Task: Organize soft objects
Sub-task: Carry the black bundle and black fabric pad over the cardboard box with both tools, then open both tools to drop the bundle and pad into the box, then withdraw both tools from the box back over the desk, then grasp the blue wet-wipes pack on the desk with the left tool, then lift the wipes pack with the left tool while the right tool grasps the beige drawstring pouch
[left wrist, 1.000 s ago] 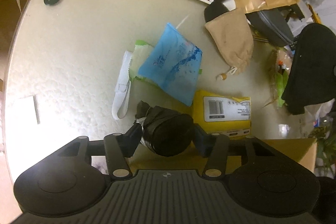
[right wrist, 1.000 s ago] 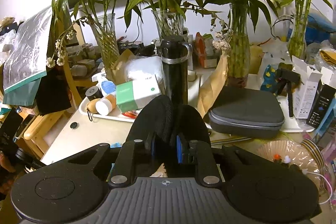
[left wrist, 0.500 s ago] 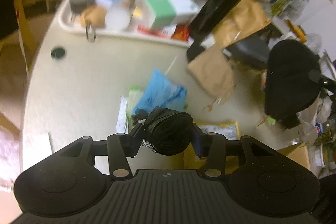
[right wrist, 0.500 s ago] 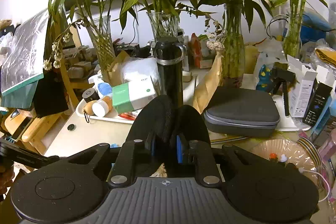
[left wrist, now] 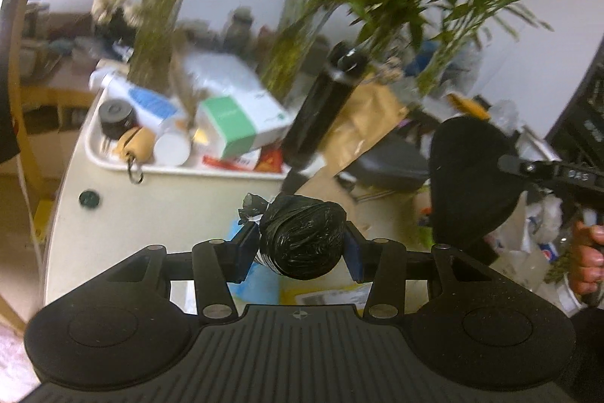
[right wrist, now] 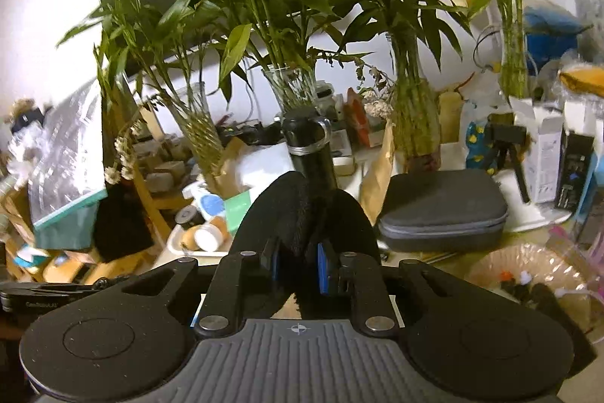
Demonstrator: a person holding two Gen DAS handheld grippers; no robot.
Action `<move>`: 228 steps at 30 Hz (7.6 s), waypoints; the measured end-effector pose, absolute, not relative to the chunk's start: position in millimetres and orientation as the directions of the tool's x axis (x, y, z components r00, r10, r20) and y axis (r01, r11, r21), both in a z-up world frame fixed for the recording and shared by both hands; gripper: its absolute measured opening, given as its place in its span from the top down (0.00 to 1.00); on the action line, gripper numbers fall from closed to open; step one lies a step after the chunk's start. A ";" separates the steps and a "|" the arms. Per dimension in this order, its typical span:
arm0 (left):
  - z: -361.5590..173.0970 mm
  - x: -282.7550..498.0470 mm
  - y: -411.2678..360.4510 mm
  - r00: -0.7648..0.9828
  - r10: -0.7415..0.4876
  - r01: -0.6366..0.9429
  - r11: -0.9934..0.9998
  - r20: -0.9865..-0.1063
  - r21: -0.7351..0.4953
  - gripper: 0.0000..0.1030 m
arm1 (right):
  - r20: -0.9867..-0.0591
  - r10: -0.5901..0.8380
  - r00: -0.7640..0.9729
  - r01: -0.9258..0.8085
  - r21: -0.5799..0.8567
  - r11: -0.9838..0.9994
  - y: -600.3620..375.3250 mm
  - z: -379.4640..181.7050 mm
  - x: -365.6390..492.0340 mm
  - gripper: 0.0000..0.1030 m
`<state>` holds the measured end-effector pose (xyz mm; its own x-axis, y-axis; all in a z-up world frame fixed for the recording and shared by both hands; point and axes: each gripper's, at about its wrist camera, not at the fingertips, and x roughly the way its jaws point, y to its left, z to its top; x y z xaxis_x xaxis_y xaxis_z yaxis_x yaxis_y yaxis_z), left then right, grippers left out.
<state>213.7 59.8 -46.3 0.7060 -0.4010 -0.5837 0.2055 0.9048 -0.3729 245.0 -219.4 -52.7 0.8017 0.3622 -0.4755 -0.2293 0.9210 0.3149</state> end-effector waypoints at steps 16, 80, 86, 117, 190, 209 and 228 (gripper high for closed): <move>-12.4 131.2 49.0 0.745 -0.527 0.416 0.846 -0.409 -0.333 0.55 | -0.368 0.689 0.624 -0.640 0.265 0.721 -220.9 -39.1 177.3 0.79; -14.3 89.8 1.9 0.704 -0.305 0.476 0.873 -0.642 0.106 0.24 | -0.566 0.672 0.478 -0.796 0.045 0.604 -166.3 -65.4 143.8 0.00; -9.6 98.3 8.6 0.759 -0.252 0.373 0.924 -0.600 0.084 0.24 | -0.534 0.653 0.537 -0.762 0.026 0.648 -168.9 -62.6 145.7 0.00; -18.7 133.0 51.3 0.840 0.135 -0.126 0.991 -0.525 0.053 0.23 | -0.517 0.230 0.825 -0.310 -0.074 0.948 -181.5 -74.3 195.8 0.00; -171.6 330.6 1.5 0.394 -0.264 0.482 0.875 -0.880 -0.047 0.23 | -0.691 -0.006 0.723 -0.076 -0.088 0.993 -179.6 -99.7 273.2 0.00; -128.9 323.3 18.1 0.536 -0.219 0.330 0.943 -0.815 -0.037 0.35 | -0.701 -0.009 0.713 -0.101 -0.115 0.988 -176.2 -111.0 286.8 0.00; -66.9 244.7 65.8 0.769 -0.190 0.153 0.982 -0.610 -0.112 0.35 | -0.709 0.127 0.694 -0.226 -0.046 0.973 -147.2 -125.3 321.0 0.00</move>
<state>244.7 65.8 -66.9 0.7692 -0.1898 -0.6102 0.1531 0.9818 -0.1124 321.0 -147.2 -125.3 0.6939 0.1274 -0.7087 -0.2257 0.9731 -0.0460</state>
